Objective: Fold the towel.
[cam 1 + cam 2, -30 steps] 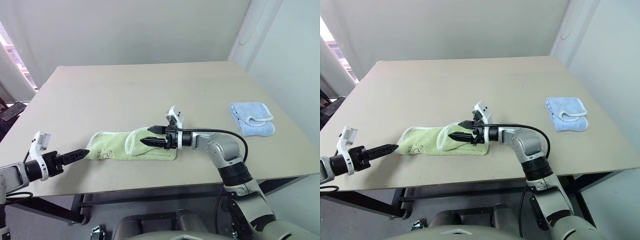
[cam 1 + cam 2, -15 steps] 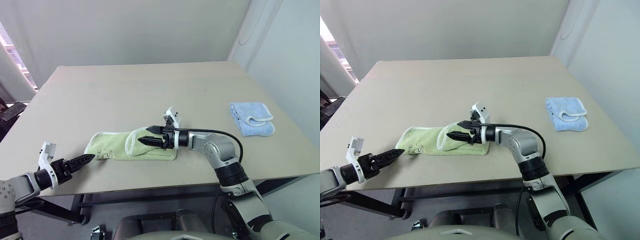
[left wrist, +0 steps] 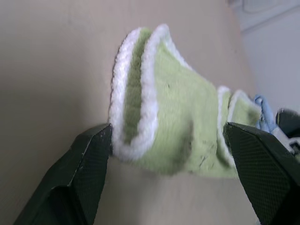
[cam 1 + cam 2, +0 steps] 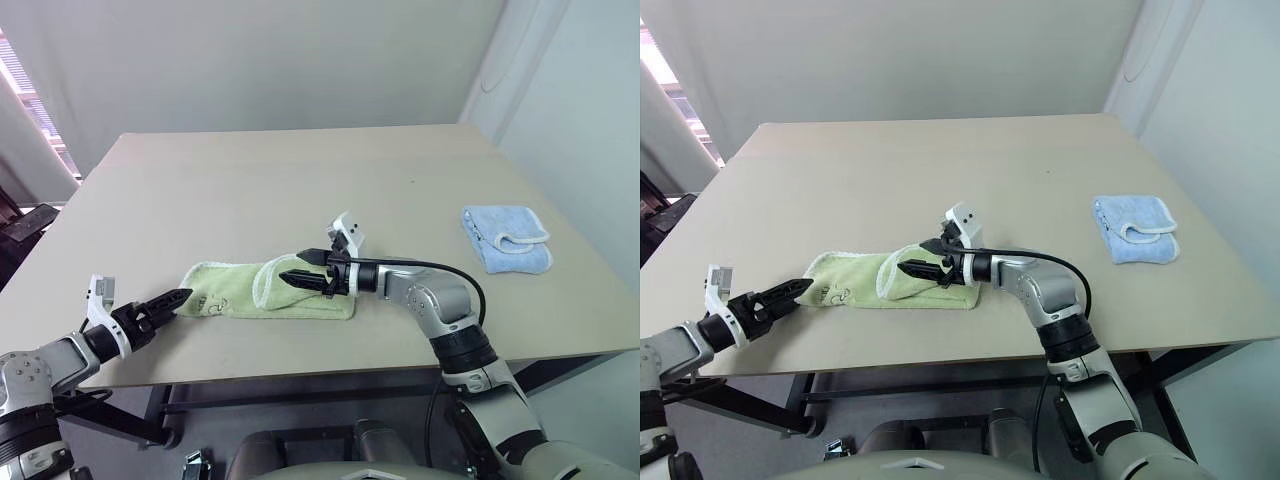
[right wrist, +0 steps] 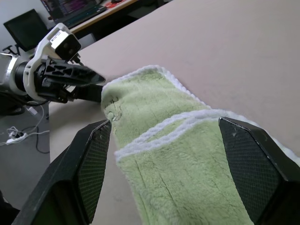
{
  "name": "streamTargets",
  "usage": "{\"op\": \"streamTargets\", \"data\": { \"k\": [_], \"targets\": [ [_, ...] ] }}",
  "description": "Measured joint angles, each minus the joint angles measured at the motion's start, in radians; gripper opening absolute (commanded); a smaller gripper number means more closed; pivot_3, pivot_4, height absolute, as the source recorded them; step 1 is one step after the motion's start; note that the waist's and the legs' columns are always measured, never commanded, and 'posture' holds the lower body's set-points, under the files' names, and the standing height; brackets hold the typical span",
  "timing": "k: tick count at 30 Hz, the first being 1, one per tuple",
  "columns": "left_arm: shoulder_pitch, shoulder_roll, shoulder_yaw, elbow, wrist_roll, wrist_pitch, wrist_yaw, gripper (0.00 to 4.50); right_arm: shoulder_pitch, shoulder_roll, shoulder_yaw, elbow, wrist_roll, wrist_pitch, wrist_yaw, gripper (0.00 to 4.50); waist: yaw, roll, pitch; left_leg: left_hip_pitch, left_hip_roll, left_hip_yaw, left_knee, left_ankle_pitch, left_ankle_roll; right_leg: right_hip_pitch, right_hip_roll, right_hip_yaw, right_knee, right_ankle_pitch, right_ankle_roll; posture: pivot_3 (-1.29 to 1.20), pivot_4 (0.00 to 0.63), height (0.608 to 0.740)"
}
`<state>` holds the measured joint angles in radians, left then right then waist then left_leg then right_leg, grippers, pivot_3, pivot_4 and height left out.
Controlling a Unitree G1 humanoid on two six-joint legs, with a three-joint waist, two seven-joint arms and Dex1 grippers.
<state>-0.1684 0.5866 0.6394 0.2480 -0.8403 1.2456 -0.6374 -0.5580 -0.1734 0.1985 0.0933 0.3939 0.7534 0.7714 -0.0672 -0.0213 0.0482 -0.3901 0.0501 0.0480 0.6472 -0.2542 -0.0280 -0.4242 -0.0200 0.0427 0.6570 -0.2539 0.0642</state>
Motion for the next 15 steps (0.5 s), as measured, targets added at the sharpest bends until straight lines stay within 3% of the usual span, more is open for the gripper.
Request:
{"op": "streamTargets", "data": {
  "k": [5, 8, 15],
  "targets": [
    [-0.029, -0.003, -0.031, 0.027, 0.004, -0.025, -0.002, 4.07, 0.0, -0.003, -0.007, 0.0, 0.0, -0.003, -0.01, 3.81, 0.001, 0.0, 0.0, 0.0, 0.0, -0.001, 0.0, 0.0, 0.0, 0.001, 0.0, -0.001, 0.0, 0.0, -0.001, 0.0, 0.0, 0.729],
    [-0.03, -0.01, -0.042, 0.016, 0.004, -0.027, 0.001, 3.54, 0.001, -0.006, -0.007, 0.0, 0.0, -0.003, -0.012, 3.81, 0.0, 0.0, 0.0, -0.001, 0.0, -0.001, 0.0, 0.0, 0.0, 0.003, 0.0, 0.0, 0.0, 0.0, -0.001, 0.0, 0.0, 0.729],
    [0.004, -0.023, -0.062, -0.029, -0.003, 0.007, 0.011, 1.05, 0.014, -0.017, -0.004, -0.001, -0.008, -0.003, -0.017, 3.81, -0.004, -0.001, 0.0, -0.005, 0.0, 0.0, -0.001, 0.0, 0.0, -0.001, 0.0, 0.002, -0.002, 0.0, 0.001, 0.0, 0.0, 0.729]
  ]
}}
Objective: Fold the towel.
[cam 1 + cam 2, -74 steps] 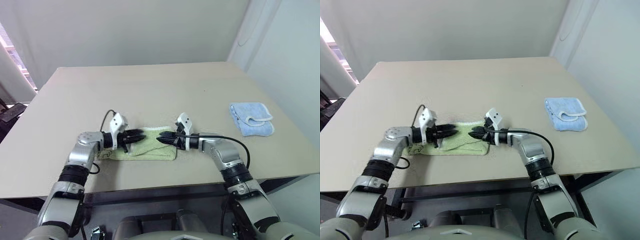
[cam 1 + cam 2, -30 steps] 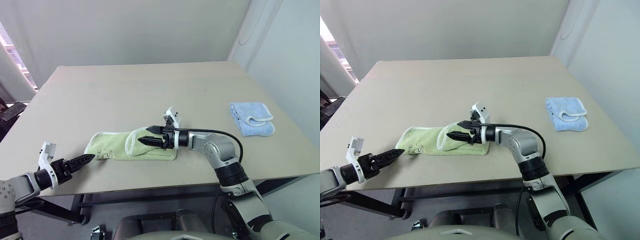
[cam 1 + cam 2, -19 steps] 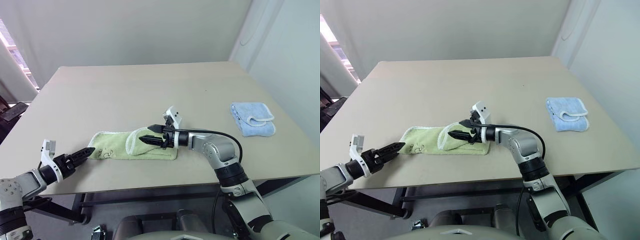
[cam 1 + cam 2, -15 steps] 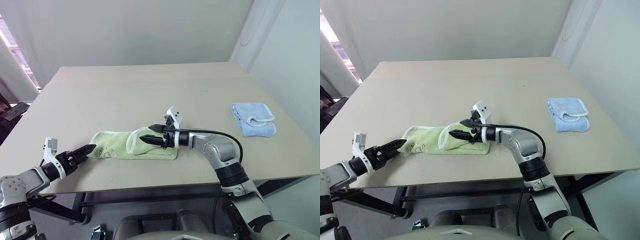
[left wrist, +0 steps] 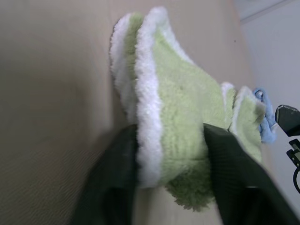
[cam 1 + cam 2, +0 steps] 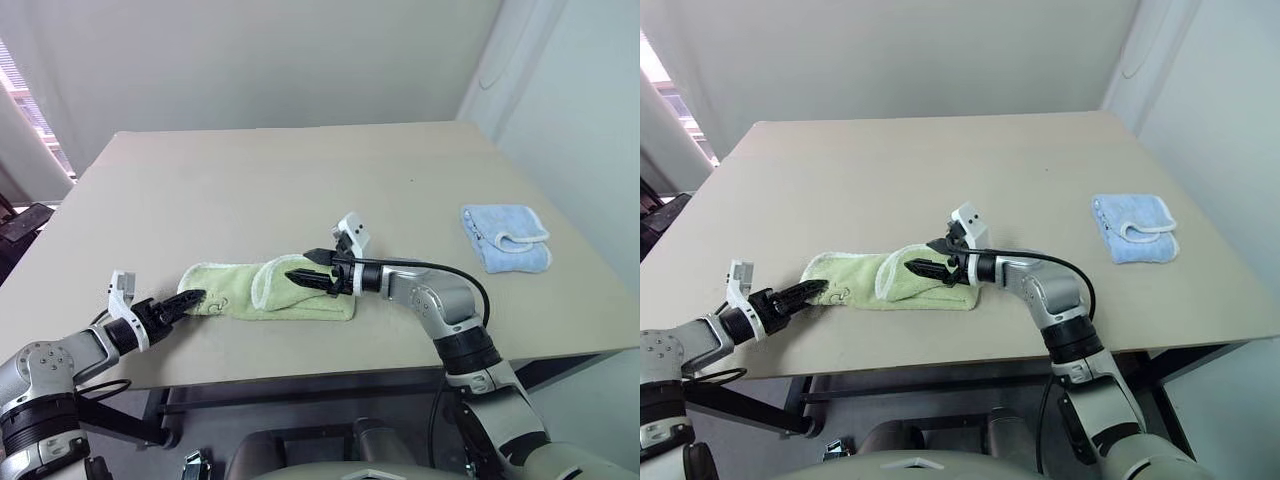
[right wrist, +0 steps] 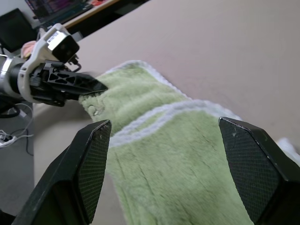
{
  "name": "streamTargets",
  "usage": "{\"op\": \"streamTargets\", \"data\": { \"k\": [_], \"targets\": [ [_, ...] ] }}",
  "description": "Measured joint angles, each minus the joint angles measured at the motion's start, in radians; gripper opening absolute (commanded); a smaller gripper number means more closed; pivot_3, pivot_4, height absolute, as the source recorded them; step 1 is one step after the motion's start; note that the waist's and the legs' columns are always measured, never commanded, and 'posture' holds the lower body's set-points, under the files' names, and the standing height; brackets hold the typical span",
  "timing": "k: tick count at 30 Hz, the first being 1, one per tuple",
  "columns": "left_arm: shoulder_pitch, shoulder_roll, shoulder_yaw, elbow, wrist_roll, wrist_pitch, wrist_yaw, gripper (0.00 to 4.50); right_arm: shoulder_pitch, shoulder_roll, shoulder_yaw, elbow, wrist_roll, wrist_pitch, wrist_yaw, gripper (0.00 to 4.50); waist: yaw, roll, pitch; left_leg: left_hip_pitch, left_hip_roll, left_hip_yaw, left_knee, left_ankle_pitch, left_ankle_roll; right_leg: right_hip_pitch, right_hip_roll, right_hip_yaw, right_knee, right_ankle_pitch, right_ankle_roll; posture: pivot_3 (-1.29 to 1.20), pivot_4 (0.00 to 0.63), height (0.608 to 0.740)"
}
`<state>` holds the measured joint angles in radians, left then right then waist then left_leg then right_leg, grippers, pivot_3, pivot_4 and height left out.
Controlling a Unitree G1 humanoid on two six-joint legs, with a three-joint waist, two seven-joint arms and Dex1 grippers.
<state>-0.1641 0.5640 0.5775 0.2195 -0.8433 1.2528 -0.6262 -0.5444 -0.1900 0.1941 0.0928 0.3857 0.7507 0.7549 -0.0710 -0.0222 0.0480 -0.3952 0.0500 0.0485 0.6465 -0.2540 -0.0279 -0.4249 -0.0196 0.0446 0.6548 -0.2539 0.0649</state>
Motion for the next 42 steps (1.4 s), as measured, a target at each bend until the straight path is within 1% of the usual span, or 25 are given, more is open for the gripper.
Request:
{"op": "streamTargets", "data": {
  "k": [2, 3, 8, 13, 20, 24, 28, 34, 38, 42],
  "targets": [
    [0.005, 0.004, 0.001, -0.006, -0.004, 0.005, 0.0, 0.26, 0.0, -0.002, 0.001, 0.0, -0.004, -0.003, 0.0, 3.81, 0.0, 0.0, 0.0, 0.0, 0.0, 0.0, 0.0, 0.0, 0.0, 0.0, 0.001, 0.0, 0.0, 0.0, 0.0, 0.0, 0.0, 0.729],
    [0.005, 0.006, 0.002, -0.007, -0.005, 0.005, 0.0, 0.03, 0.0, -0.002, 0.002, 0.0, -0.009, -0.005, 0.0, 3.81, 0.0, 0.0, 0.0, 0.0, 0.0, 0.0, 0.0, 0.0, 0.0, 0.0, 0.001, 0.0, 0.0, 0.0, 0.0, 0.0, 0.0, 0.729],
    [0.001, 0.016, 0.035, -0.009, -0.04, 0.011, -0.002, 0.03, 0.0, -0.002, 0.004, 0.001, -0.013, -0.017, -0.001, 3.81, -0.001, 0.0, 0.0, 0.0, 0.001, 0.0, 0.0, 0.0, 0.0, 0.0, 0.003, 0.0, 0.0, 0.0, 0.0, 0.0, 0.0, 0.729],
    [0.01, 0.06, 0.018, -0.089, -0.05, 0.021, -0.006, 0.03, 0.006, -0.01, 0.0, -0.011, 0.004, -0.016, 0.024, 3.81, -0.001, -0.001, 0.0, 0.0, 0.001, 0.0, 0.0, 0.0, 0.0, 0.0, 0.002, 0.0, 0.0, 0.0, 0.0, 0.0, 0.0, 0.729],
    [-0.011, 0.112, -0.017, -0.187, -0.067, 0.032, -0.022, 0.03, 0.044, -0.083, -0.041, -0.131, 0.114, 0.034, 0.116, 3.81, 0.001, -0.001, 0.0, 0.0, 0.001, 0.0, 0.0, 0.0, 0.0, 0.0, 0.002, 0.0, -0.001, 0.0, 0.0, 0.0, 0.0, 0.729],
    [-0.09, 0.13, -0.065, -0.231, -0.088, 0.056, -0.027, 0.03, 0.05, -0.126, -0.062, -0.148, 0.144, 0.051, 0.126, 3.81, 0.002, -0.001, 0.0, 0.0, 0.001, 0.0, 0.0, 0.0, 0.0, 0.0, 0.002, 0.0, -0.001, 0.0, 0.0, 0.0, 0.0, 0.729],
    [-0.187, 0.145, -0.146, -0.264, -0.113, 0.074, -0.061, 0.03, 0.07, -0.158, -0.076, -0.15, 0.149, 0.052, 0.118, 3.81, 0.0, -0.001, 0.001, 0.0, 0.0, 0.001, -0.001, 0.0, 0.0, 0.001, 0.003, 0.0, -0.003, 0.0, 0.0, 0.0, 0.0, 0.729],
    [-0.304, 0.143, -0.344, -0.209, -0.075, 0.048, -0.151, 0.03, 0.115, -0.186, -0.099, -0.166, 0.149, 0.053, 0.083, 3.81, 0.001, -0.001, 0.001, 0.0, 0.001, 0.0, -0.001, 0.0, 0.0, 0.001, 0.005, 0.0, -0.002, 0.0, 0.0, 0.0, 0.0, 0.729],
    [-0.411, 0.105, -0.481, -0.117, -0.008, -0.013, -0.231, 0.03, 0.151, -0.202, -0.135, -0.192, 0.151, 0.052, 0.051, 3.81, 0.005, -0.001, 0.001, 0.0, 0.0, 0.0, 0.0, 0.0, 0.0, 0.002, 0.005, 0.001, -0.003, 0.0, 0.0, 0.0, 0.0, 0.729],
    [-0.478, 0.047, -0.608, -0.017, 0.073, -0.084, -0.304, 0.03, 0.196, -0.224, -0.174, -0.219, 0.156, 0.053, 0.019, 3.81, 0.003, -0.001, 0.001, -0.001, 0.0, 0.0, 0.0, 0.0, 0.0, 0.001, 0.005, 0.001, -0.004, 0.0, 0.001, 0.0, 0.0, 0.729]
  ]
}}
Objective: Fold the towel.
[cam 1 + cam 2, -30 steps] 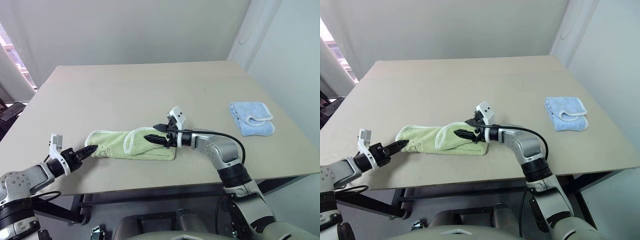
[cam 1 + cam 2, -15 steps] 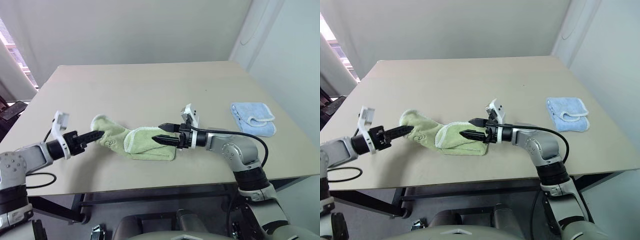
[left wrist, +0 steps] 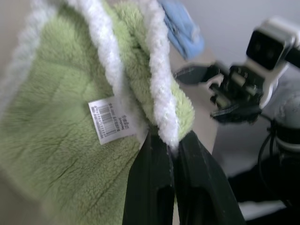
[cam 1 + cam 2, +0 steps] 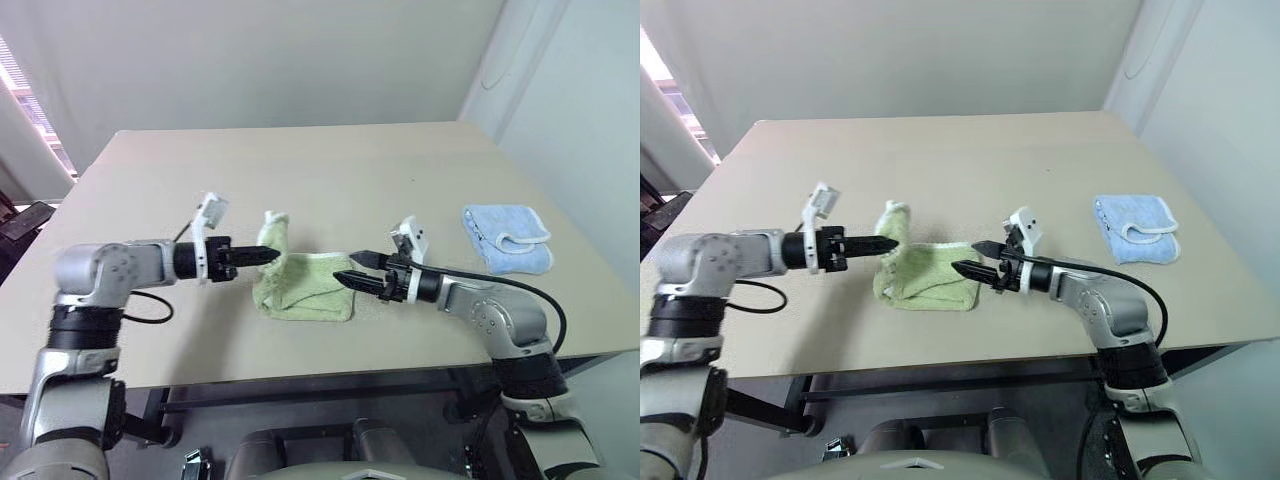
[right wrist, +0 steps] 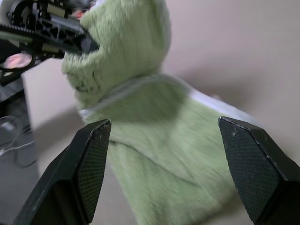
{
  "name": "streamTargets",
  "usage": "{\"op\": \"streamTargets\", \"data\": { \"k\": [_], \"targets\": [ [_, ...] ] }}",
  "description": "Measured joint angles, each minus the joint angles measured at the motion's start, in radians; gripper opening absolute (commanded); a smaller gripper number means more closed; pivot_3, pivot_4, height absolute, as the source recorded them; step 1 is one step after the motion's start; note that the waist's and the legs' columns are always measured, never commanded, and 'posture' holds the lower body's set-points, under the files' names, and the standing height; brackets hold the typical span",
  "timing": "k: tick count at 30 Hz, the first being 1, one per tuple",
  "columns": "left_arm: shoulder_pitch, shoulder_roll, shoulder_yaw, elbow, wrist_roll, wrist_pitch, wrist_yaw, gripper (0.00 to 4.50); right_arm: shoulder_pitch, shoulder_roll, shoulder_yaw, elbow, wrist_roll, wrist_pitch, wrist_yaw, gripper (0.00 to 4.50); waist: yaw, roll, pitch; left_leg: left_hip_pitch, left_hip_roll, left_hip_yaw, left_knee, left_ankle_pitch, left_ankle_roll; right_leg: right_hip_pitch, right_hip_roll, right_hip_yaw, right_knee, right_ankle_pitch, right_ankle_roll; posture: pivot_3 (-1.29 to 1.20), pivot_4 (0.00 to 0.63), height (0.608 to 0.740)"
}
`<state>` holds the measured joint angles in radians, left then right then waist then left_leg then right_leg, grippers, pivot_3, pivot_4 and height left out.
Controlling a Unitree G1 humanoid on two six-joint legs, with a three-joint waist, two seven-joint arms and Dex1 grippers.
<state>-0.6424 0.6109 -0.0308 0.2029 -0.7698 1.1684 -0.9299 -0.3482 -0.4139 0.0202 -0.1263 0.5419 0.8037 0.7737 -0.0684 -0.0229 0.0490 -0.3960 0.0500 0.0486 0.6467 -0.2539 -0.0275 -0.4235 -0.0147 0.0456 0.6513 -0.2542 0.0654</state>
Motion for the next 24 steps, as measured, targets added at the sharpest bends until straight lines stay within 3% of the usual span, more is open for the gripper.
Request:
{"op": "streamTargets", "data": {
  "k": [10, 19, 20, 24],
  "targets": [
    [-0.088, -0.131, -0.223, 0.177, 0.194, -0.169, -0.154, 0.03, 0.093, -0.028, -0.049, -0.089, 0.016, 0.02, -0.073, 3.81, 0.0, 0.0, 0.0, -0.001, 0.001, -0.001, 0.0, 0.0, 0.0, -0.001, 0.002, 0.001, 0.0, 0.0, 0.0, 0.0, 0.0, 0.729],
    [-0.087, -0.175, -0.25, 0.18, 0.288, -0.284, -0.204, 0.03, 0.116, -0.037, -0.069, -0.105, 0.011, 0.021, -0.125, 3.81, 0.001, 0.0, 0.001, -0.001, 0.001, -0.001, 0.001, 0.0, 0.0, 0.0, 0.001, 0.001, 0.0, 0.0, 0.0, 0.0, 0.0, 0.729],
    [-0.087, -0.183, -0.251, 0.18, 0.29, -0.287, -0.213, 0.52, 0.116, -0.037, -0.069, -0.105, 0.01, 0.021, -0.129, 3.81, 0.001, 0.0, 0.001, -0.001, 0.001, -0.001, 0.001, 0.0, 0.0, -0.001, 0.002, 0.001, 0.0, 0.0, 0.0, 0.0, 0.0, 0.729],
    [-0.081, -0.191, -0.259, 0.175, 0.304, -0.305, -0.237, 1.78, 0.116, -0.039, -0.067, -0.105, 0.008, 0.021, -0.131, 3.81, 0.0, 0.0, 0.001, -0.001, 0.001, -0.001, 0.001, 0.0, 0.0, -0.001, 0.002, 0.001, 0.0, 0.0, 0.0, 0.0, 0.0, 0.729]
  ]
}}
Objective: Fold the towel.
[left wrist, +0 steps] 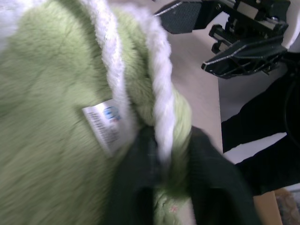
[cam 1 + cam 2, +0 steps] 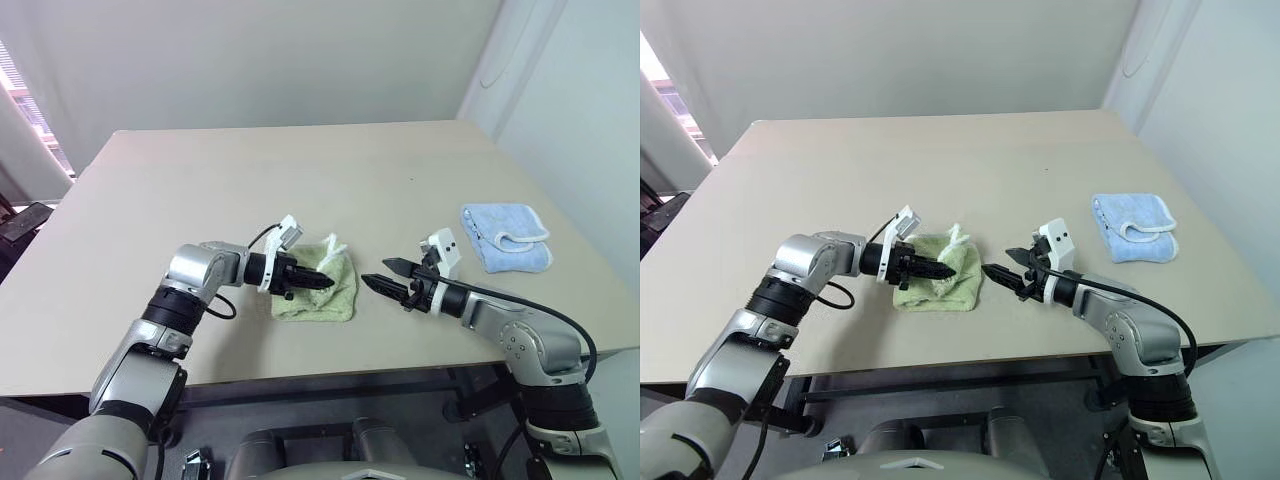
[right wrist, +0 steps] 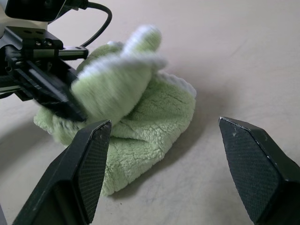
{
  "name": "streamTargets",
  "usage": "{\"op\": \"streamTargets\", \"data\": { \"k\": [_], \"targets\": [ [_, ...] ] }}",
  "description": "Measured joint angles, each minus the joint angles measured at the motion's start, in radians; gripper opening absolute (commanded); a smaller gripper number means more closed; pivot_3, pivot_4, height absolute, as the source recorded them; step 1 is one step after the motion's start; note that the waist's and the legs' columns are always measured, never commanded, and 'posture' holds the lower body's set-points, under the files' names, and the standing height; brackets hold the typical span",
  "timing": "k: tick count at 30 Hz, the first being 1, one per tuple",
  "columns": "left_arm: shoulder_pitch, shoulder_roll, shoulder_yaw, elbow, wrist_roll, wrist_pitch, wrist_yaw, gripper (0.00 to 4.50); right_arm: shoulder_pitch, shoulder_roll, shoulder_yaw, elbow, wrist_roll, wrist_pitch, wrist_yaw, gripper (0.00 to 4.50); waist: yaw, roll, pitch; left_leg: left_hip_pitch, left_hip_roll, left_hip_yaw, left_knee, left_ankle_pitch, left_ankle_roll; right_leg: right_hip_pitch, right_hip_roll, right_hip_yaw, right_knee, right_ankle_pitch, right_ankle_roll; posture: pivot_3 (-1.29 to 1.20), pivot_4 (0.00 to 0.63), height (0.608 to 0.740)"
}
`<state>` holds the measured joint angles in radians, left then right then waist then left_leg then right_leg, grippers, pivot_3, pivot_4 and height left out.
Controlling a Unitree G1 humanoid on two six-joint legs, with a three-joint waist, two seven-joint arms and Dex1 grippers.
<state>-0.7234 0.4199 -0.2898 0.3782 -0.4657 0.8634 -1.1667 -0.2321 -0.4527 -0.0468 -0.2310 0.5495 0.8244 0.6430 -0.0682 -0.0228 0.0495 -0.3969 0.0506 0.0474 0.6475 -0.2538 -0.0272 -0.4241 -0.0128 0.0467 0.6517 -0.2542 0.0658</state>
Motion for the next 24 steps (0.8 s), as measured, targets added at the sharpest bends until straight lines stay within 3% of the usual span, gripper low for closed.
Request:
{"op": "streamTargets", "data": {
  "k": [4, 15, 21, 24],
  "targets": [
    [0.011, 0.008, 0.0, -0.04, 0.009, -0.004, -0.012, 3.14, -0.003, -0.001, 0.012, 0.004, -0.016, -0.002, 0.0, 3.81, 0.0, 0.0, 0.0, 0.0, 0.0, 0.0, 0.0, 0.0, 0.0, 0.0, 0.0, 0.0, 0.0, 0.0, 0.0, 0.0, 0.0, 0.729],
    [0.131, 0.051, 0.111, -0.379, -0.027, -0.072, 0.029, 3.14, -0.06, 0.003, 0.002, 0.065, -0.01, -0.006, 0.003, 3.81, 0.002, 0.0, 0.0, 0.001, 0.0, 0.0, 0.001, 0.0, 0.0, 0.001, 0.0, 0.001, 0.001, 0.0, 0.0, 0.0, 0.0, 0.729],
    [0.142, 0.064, 0.193, -0.386, -0.012, -0.184, 0.092, 3.14, -0.108, 0.011, -0.061, 0.082, 0.071, 0.009, 0.02, 3.81, 0.0, 0.0, 0.0, 0.003, 0.0, 0.0, 0.001, 0.0, 0.0, 0.003, 0.001, 0.001, 0.002, 0.0, 0.001, 0.0, 0.0, 0.729],
    [0.142, 0.108, 0.206, -0.31, 0.064, -0.31, 0.136, 3.14, -0.154, 0.013, -0.061, 0.081, 0.104, 0.02, 0.039, 3.81, -0.001, 0.001, 0.0, 0.005, 0.0, 0.0, 0.0, 0.0, 0.0, 0.003, 0.002, 0.002, 0.002, 0.0, 0.0, 0.0, 0.0, 0.729]
  ]
}}
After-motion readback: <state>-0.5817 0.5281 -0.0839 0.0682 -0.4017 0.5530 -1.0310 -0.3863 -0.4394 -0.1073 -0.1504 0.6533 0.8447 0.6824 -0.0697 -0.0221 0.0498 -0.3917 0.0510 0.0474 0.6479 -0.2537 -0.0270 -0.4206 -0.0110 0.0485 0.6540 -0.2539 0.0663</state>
